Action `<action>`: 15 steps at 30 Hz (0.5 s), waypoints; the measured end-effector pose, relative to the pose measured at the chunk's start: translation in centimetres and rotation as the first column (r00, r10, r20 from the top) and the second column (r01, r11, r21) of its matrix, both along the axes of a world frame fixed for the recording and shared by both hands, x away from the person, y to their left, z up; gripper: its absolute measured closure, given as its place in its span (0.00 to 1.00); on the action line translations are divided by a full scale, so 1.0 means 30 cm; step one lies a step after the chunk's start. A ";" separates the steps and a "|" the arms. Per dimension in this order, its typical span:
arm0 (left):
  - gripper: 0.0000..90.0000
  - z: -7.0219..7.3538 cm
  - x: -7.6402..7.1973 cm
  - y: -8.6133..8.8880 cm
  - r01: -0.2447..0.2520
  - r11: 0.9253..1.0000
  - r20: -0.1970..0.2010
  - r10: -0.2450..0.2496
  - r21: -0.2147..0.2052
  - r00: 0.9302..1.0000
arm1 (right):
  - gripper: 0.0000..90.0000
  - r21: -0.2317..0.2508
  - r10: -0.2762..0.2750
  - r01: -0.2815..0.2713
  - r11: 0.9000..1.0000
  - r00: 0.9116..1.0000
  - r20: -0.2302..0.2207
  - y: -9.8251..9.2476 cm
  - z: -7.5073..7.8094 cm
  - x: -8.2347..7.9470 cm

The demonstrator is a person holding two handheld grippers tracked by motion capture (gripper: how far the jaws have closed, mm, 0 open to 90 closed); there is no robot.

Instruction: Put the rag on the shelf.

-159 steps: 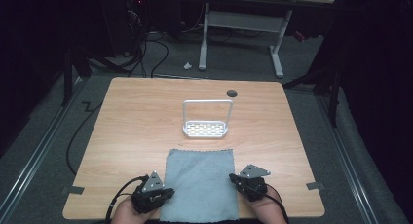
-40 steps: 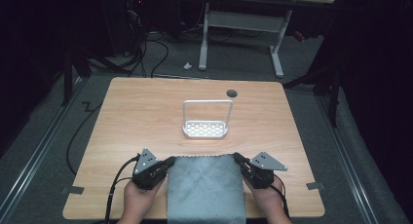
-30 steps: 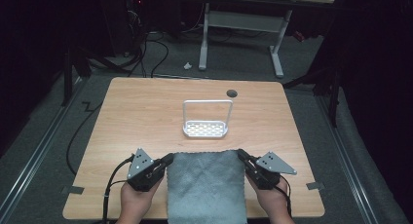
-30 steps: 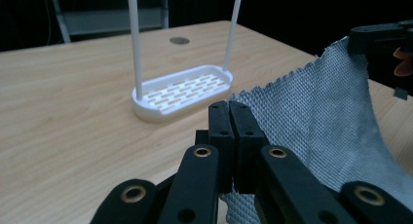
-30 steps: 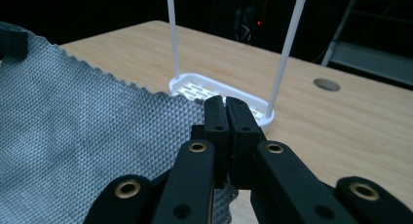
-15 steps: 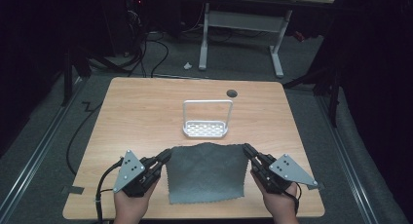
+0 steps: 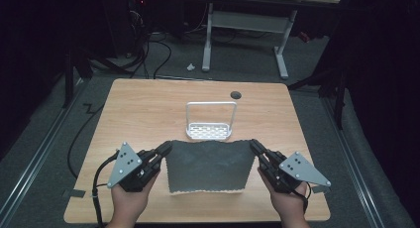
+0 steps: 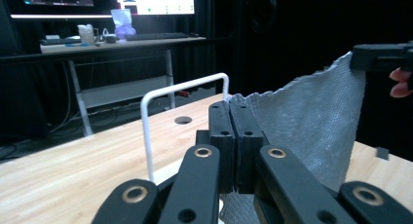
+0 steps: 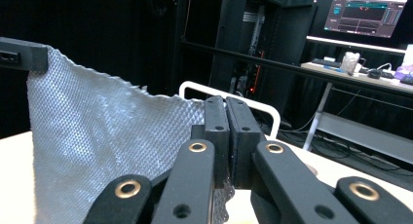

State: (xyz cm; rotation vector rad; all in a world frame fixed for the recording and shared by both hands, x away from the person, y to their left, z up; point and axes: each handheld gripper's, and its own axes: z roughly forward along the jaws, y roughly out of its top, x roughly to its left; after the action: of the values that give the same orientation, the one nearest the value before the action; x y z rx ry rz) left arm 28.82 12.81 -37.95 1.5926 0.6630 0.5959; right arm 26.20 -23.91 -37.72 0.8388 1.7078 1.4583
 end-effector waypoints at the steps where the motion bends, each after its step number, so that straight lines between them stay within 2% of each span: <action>1: 0.99 0.005 0.012 0.000 0.000 1.000 -0.003 0.000 0.002 1.000 | 0.99 0.004 0.001 -0.001 1.000 1.000 0.001 -0.003 0.008 0.008; 7: 0.99 0.024 0.083 -0.015 -0.019 1.000 -0.007 0.019 0.014 1.000 | 0.99 0.013 0.003 -0.004 1.000 1.000 0.003 -0.004 0.047 0.072; 12: 0.99 0.055 0.151 -0.030 -0.044 0.999 0.000 0.044 0.021 0.999 | 0.99 0.029 -0.010 0.011 1.000 1.000 -0.023 -0.009 0.071 0.149; 13: 0.99 0.055 0.151 -0.030 -0.044 0.999 0.000 0.044 0.021 0.999 | 0.99 0.030 -0.011 0.012 0.999 1.000 -0.027 -0.010 0.076 0.165; 15: 0.99 0.076 0.198 -0.034 -0.053 0.998 -0.007 0.053 0.014 0.999 | 0.99 0.038 -0.015 0.016 0.999 0.999 -0.038 -0.011 0.088 0.195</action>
State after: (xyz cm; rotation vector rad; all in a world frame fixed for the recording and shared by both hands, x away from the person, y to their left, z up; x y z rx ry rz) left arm 34.76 11.78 -35.67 1.5948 0.7101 0.6354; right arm 32.04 -24.24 -35.08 0.9032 1.7025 1.4775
